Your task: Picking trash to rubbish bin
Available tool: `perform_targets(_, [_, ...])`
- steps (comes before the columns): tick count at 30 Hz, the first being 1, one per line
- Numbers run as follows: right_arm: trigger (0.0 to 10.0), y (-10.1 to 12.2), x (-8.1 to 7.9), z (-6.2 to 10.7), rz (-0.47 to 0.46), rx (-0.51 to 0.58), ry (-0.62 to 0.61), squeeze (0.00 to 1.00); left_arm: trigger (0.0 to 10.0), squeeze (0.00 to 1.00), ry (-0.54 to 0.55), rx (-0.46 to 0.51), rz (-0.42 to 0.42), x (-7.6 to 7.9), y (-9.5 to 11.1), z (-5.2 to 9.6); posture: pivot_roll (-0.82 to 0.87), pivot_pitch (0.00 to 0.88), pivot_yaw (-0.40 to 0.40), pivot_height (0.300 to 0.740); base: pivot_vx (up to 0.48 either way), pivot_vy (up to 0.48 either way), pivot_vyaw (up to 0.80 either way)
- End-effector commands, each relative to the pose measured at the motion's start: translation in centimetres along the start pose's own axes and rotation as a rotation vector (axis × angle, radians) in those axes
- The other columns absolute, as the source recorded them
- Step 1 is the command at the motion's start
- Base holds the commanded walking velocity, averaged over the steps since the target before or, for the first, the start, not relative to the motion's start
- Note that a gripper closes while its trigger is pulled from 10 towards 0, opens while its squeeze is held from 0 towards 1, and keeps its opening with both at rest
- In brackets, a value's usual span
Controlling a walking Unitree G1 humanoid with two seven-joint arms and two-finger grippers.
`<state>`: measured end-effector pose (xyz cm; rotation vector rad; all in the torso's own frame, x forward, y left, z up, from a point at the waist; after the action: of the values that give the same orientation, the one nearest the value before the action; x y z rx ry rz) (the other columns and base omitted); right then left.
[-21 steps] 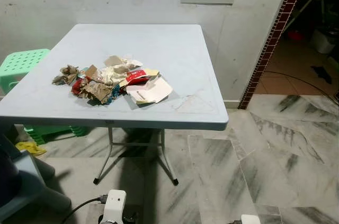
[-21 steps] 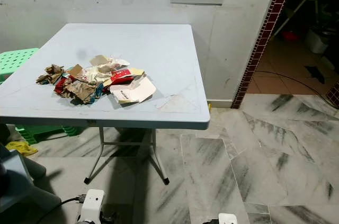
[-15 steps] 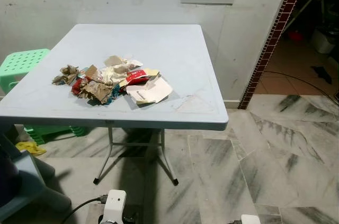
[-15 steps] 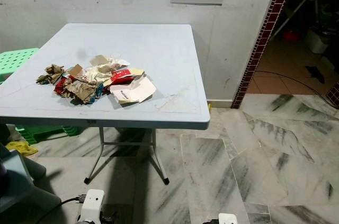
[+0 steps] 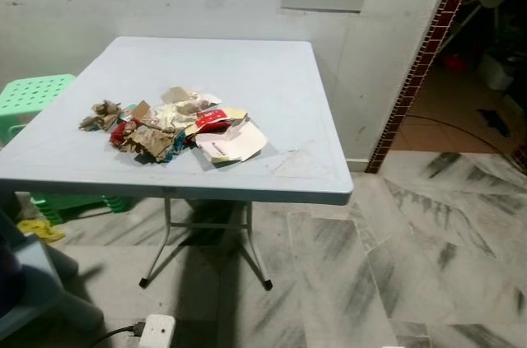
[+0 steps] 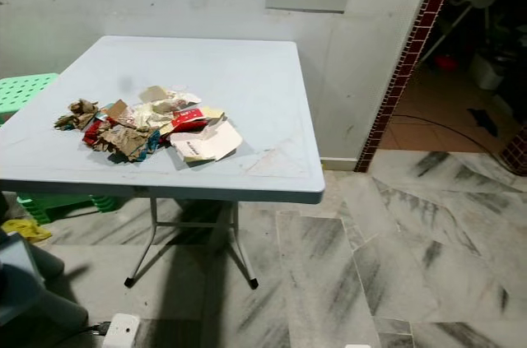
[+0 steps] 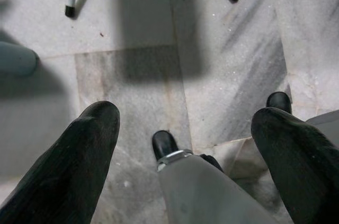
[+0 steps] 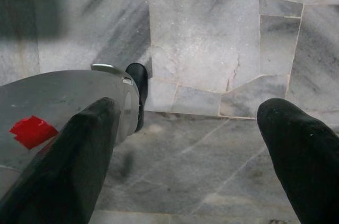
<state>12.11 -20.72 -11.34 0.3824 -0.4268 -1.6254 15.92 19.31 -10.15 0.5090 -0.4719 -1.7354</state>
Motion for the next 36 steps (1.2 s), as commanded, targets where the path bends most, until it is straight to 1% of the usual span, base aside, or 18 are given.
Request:
perform_targets(1, [10.0, 0.1, -0.2, 0.0, -0.003, 0.018, 0.011, 0.00, 10.0, 0.00, 0.012, 0.015, -0.018, -0.5, 0.1, 0.1, -0.04, 0.000, -0.030, 0.740, 0.000, 0.000, 0.00])
perform_targets(6, [10.0, 2.7, -0.3, -0.2, -0.021, 0.149, 0.045, 0.00, 10.0, 0.00, 0.004, 0.096, -0.027, -0.9, 1.5, 0.0, -0.04, 0.000, -0.044, 0.740, 0.000, 0.000, 0.00])
perform_targets(7, [10.0, 2.7, -0.3, -0.2, -0.021, 0.149, 0.045, 0.00, 10.0, 0.00, 0.004, 0.096, -0.027, -0.9, 1.5, 0.0, -0.04, 0.000, -0.044, 0.740, 0.000, 0.000, 0.00])
perform_targets(9, [10.0, 4.0, -0.6, -0.2, 0.003, 0.218, 0.065, 0.00, 10.0, 0.00, 0.013, 0.146, -0.022, -1.3, 2.4, 0.0, -0.03, 0.000, -0.049, 0.740, 0.000, 0.000, 0.00])
perform_targets(11, [10.0, 5.9, -1.0, -0.1, 0.021, 0.312, 0.108, 0.00, 10.0, 0.00, 0.019, 0.237, 0.004, -1.9, 4.2, 0.0, -0.03, 0.000, -0.053, 0.740, 0.000, 0.000, 0.00])
perform_targets(12, [10.0, 7.3, -1.4, 0.2, 0.022, 0.396, 0.149, 0.00, 10.0, 0.00, 0.026, 0.315, 0.026, -2.6, 5.6, 0.2, -0.03, 0.012, -0.058, 0.740, 0.000, 0.000, 0.00])
perform_targets(14, [10.0, 8.7, -1.7, 0.5, 0.025, 0.473, 0.180, 0.00, 10.0, 0.00, 0.028, 0.403, 0.058, -3.2, 7.1, 0.4, -0.02, 0.032, -0.067, 0.740, 0.000, 0.000, 0.00])
perform_targets(16, [10.0, 9.8, -1.8, 0.8, 0.037, 0.536, 0.189, 0.00, 10.0, 0.00, 0.048, 0.469, 0.040, -3.8, 8.1, 0.8, -0.02, 0.038, -0.072, 0.740, 0.000, 0.000, 0.00])
perform_targets(18, [10.0, 11.9, -1.4, 1.5, 0.034, 0.643, 0.212, 0.00, 10.0, 0.00, 0.047, 0.592, 0.012, -3.7, 9.9, 1.4, -0.01, 0.056, -0.065, 0.740, 0.000, 0.000, 0.00])
perform_targets(20, [10.0, 12.8, -1.0, 1.9, 0.038, 0.697, 0.219, 0.00, 10.0, 0.00, 0.045, 0.636, 0.016, -3.3, 10.6, 1.6, 0.00, 0.053, -0.061, 0.740, 0.000, 0.000, 0.00])
perform_targets(23, [10.0, 14.8, 0.2, 3.0, 0.057, 0.811, 0.182, 0.00, 10.0, 0.00, 0.021, 0.753, 0.034, -2.6, 12.4, 2.3, -0.02, 0.032, -0.045, 0.740, 0.000, 0.000, 0.00])
perform_targets(25, [10.0, 16.1, 1.2, 4.0, 0.047, 0.899, 0.137, 0.00, 10.0, 0.00, 0.026, 0.827, 0.007, -2.4, 13.7, 2.9, -0.02, 0.027, -0.043, 0.740, 0.000, 0.000, 0.00])
perform_targets(28, [10.0, 17.3, 1.3, 5.2, 0.025, 0.990, 0.145, 0.00, 10.0, 0.00, 0.006, 0.898, 0.031, -2.3, 15.2, 3.6, -0.02, 0.019, -0.042, 0.740, 0.000, 0.000, 0.00])
perform_targets(30, [10.0, 18.3, 1.3, 6.1, 0.021, 1.048, 0.145, 0.00, 10.0, 0.00, 0.013, 0.950, 0.021, -2.2, 16.6, 4.2, -0.02, 0.015, -0.041, 0.740, 0.000, 0.000, 0.00])
perform_targets(31, [10.0, 19.3, 1.1, 6.8, 0.015, 1.100, 0.153, 0.00, 10.0, 0.00, 0.014, 0.998, 0.031, -2.3, 17.8, 4.8, -0.03, 0.009, -0.035, 0.740, 0.000, 0.000, 0.00])
perform_targets(33, [10.0, 20.1, 0.7, 7.4, 0.030, 1.139, 0.165, 0.00, 10.0, 0.00, 0.007, 1.035, 0.036, -2.4, 18.8, 5.3, -0.04, 0.008, -0.028, 0.740, 0.000, 0.000, 0.00])
perform_targets(34, [10.0, 20.1, 0.7, 7.4, 0.030, 1.139, 0.165, 0.00, 10.0, 0.00, 0.007, 1.035, 0.036, -2.4, 18.8, 5.3, -0.04, 0.008, -0.028, 0.740, 0.000, 0.000, 0.00])
perform_targets(36, [10.0, 22.2, 0.0, 8.6, 0.040, 1.212, 0.186, 0.00, 10.0, 0.00, -0.001, 1.105, 0.007, -2.5, 21.3, 6.3, -0.03, 0.000, -0.031, 0.740, 0.000, 0.000, 0.00])
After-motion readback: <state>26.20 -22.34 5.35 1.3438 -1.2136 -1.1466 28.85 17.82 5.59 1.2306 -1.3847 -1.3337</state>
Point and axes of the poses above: a point about 5 cm out from each wrist's last joint towards the gripper, its own z axis pointing back from the gripper into the wrist, its own y axis along the axis of the wrist's last joint, x = y × z, the point moved 1 cm from there along -z, pointing out of the wrist towards the gripper, and after that the axes turned 6 degrees about -z, right-handed, at the moved point
